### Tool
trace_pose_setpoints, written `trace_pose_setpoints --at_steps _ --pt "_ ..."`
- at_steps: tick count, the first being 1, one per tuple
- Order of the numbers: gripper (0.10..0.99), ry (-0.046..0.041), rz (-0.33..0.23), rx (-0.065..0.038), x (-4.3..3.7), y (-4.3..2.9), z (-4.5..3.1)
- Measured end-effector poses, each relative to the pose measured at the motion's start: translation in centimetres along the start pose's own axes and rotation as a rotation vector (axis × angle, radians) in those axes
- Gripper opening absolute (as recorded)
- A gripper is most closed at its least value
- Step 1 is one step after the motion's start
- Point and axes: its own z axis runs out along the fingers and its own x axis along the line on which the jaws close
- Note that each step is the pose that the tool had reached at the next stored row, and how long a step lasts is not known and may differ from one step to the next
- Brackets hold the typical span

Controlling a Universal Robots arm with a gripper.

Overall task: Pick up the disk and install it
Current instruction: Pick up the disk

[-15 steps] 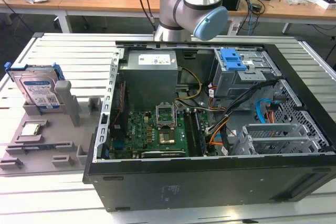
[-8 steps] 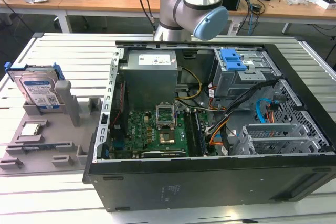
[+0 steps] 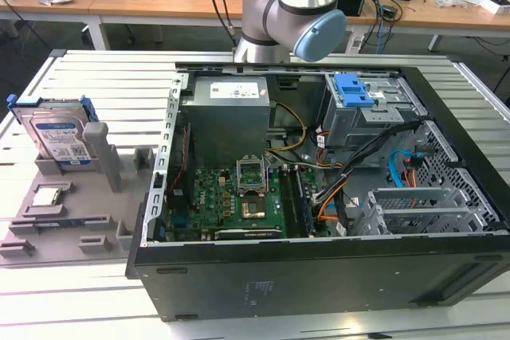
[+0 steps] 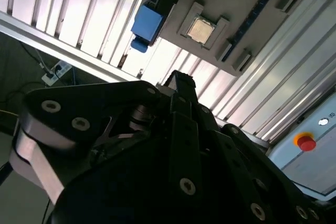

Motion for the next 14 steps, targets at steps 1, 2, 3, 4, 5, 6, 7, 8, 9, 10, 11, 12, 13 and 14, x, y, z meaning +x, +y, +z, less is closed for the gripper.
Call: trace_pose_setpoints --at_steps 1,2,3,4,5,6,7,8,9,10,11,12,13,14 --pt "0.106 0.0004 -0.009 0.000 0.00 0.00 0.00" --pt "0.106 0.0008 -0.017 0.000 0.00 0.00 0.00" --pt "0.106 0.0010 -0.024 -0.001 0.00 0.00 0.00" --pt "0.106 0.0014 -0.032 -0.001 0.00 0.00 0.00" --pt "0.106 0.0019 -0.047 -0.001 0.00 0.00 0.00" --pt "0.106 0.0025 -0.059 -0.001 0.00 0.00 0.00" --pt "0.106 0.0029 -0.069 -0.001 0.00 0.00 0.00" --pt "0.106 0.0032 -0.075 -0.002 0.00 0.00 0.00" --pt "0.106 0.0035 -0.083 -0.002 0.00 0.00 0.00" --pt "0.106 0.0038 -0.090 -0.002 0.00 0.00 0.00" --pt "0.106 0.0042 -0.100 -0.002 0.00 0.00 0.00" --pt "0.106 0.0046 -0.109 -0.002 0.00 0.00 0.00" --pt "0.106 0.0048 -0.115 -0.002 0.00 0.00 0.00" --pt "0.106 0.0052 -0.123 -0.003 0.00 0.00 0.00"
